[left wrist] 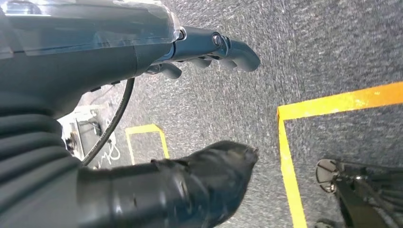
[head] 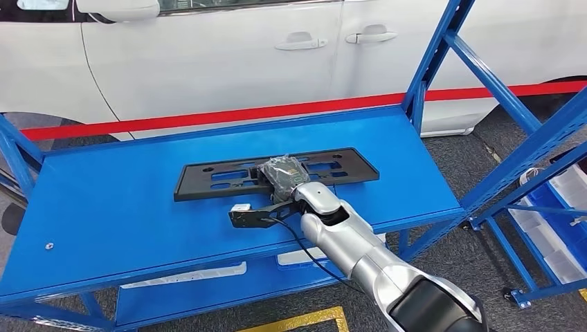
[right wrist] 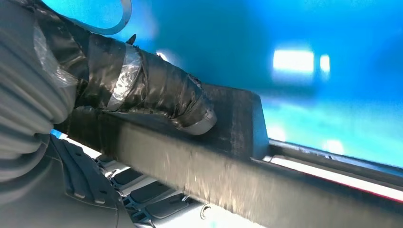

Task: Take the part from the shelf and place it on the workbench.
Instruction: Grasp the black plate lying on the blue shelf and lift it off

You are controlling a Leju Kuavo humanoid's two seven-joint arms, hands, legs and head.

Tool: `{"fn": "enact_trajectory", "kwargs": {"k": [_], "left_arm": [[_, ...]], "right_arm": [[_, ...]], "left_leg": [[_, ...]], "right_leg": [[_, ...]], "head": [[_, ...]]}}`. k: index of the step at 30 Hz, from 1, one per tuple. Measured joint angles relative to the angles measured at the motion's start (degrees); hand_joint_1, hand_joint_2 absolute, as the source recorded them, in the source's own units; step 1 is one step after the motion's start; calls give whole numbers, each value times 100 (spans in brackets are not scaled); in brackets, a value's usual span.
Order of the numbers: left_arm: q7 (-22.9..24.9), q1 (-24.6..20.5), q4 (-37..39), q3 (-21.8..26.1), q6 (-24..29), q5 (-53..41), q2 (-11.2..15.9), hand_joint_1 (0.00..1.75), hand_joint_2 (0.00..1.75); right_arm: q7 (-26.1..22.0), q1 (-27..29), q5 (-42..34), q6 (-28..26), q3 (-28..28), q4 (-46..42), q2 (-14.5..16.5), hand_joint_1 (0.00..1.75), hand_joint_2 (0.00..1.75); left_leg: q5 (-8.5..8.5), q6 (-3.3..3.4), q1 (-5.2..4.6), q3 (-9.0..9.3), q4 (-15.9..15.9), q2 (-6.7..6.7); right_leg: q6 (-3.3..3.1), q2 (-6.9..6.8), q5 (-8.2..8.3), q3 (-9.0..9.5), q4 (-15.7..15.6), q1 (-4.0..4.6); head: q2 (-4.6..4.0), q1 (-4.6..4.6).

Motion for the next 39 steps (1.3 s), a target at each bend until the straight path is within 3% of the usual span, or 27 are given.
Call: {"fn": "enact_trajectory", "kwargs": {"k": [11, 16, 18, 21, 22, 23, 24, 26, 28, 30, 32, 34, 36, 37, 38, 39], "left_arm": [[372, 28, 0, 116, 62, -27, 7, 0, 175], [409, 28, 0, 115, 58, -74, 9, 0, 175], [412, 21, 0, 114, 51, -99, 9, 0, 175], [412, 15, 0, 114, 42, -113, 9, 0, 175], [411, 15, 0, 114, 39, -117, 8, 0, 175], [410, 15, 0, 114, 36, -124, 8, 0, 175], [408, 15, 0, 113, 30, -136, 8, 0, 175], [401, 14, 0, 112, 14, -167, 11, 0, 175], [393, 14, 0, 110, -4, -200, 21, 0, 175], [381, 17, 0, 105, -25, -232, 29, 0, 175], [369, 22, 3, 98, -41, -254, 32, 0, 175], [364, 22, 7, 92, -46, -263, 33, 0, 175], [363, 17, 7, 90, -45, -272, 37, 0, 175], [363, 16, 7, 90, -45, -276, 38, 0, 175], [363, 16, 7, 90, -44, -280, 39, 0, 175], [363, 15, 7, 89, -44, -282, 39, 0, 175]], "right_arm": [[-316, 31, -391, 115, -594, -2488, -680, 175, 175], [-411, 176, -382, 92, -632, -3263, -849, 175, 175], [-424, 222, -334, 72, -632, -3436, -914, 175, 175], [-428, 288, -298, 36, -632, -3579, -1005, 175, 175], [-433, 319, -284, 29, -632, -3603, -1031, 175, 175], [-440, 346, -263, 26, -632, -3622, -1054, 175, 175], [-456, 364, -242, 24, -632, -3643, -1073, 175, 175], [-513, 373, -222, 26, -632, -3703, -1105, 175, 175], [-623, 380, -282, 46, -630, -3793, -1135, 175, 175], [-758, 397, -399, 101, -622, -3894, -1168, 175, 175], [-858, 413, -480, 150, -601, -3998, -1190, 175, 175], [-900, 424, -513, 172, -580, -4083, -1201, 175, 175], [-912, 440, -527, 185, -573, -4128, -1212, 175, 175], [-914, 454, -528, 191, -569, -4137, -1218, 175, 175], [-916, 466, -529, 195, -561, -4141, -1225, 175, 175], [-917, 477, -529, 198, -551, -4146, -1232, 175, 175]], "left_leg": [[-5, 0, -17, -20, 17, 2], [23, 54, -22, 0, -20, 10], [78, 107, 8, 38, -101, 31], [108, 134, 16, 38, -129, 48], [111, 129, 17, 26, -120, 49], [115, 122, 22, 11, -107, 50], [121, 110, 30, -7, -90, 48], [134, 61, 50, -49, -50, 43], [167, -30, 52, -85, -28, 29], [232, -138, 49, -110, -48, 5], [204, -223, 69, -155, -33, 2], [-160, -251, 82, -300, 313, 21], [-689, -248, 68, -523, 1039, 31], [-853, -244, 56, -595, 1373, 31], [-901, -231, 38, -586, 1564, 31], [-834, -206, 18, -467, 1545, 35]], "right_leg": [[6, 2, -2, -34, 15, -31], [72, 7, -3, -19, 11, -60], [96, 9, -185, -87, 214, -62], [140, 7, -757, -510, 1237, -75], [156, 6, -837, -622, 1513, -84], [168, 5, -801, -644, 1590, -97], [177, 2, -662, -558, 1442, -113], [190, 1, -329, -169, 705, -142], [146, 31, -152, 75, 203, -117], [62, 56, -103, 45, 169, -64], [-53, 28, -42, -18, 143, -71], [-188, -23, 58, -107, 105, -72], [-261, -73, 148, -227, 109, -20], [-276, -96, 192, -293, 115, 10], [-288, -124, 235, -360, 125, 41], [-296, -156, 274, -426, 140, 70]], "head": [[0, 1], [0, -1], [0, 1], [0, 1], [0, 2], [0, 2], [0, 2], [0, 2], [0, 1], [0, 0], [0, -3], [0, -7], [0, -9], [0, -9], [0, -8], [0, -8]]}}
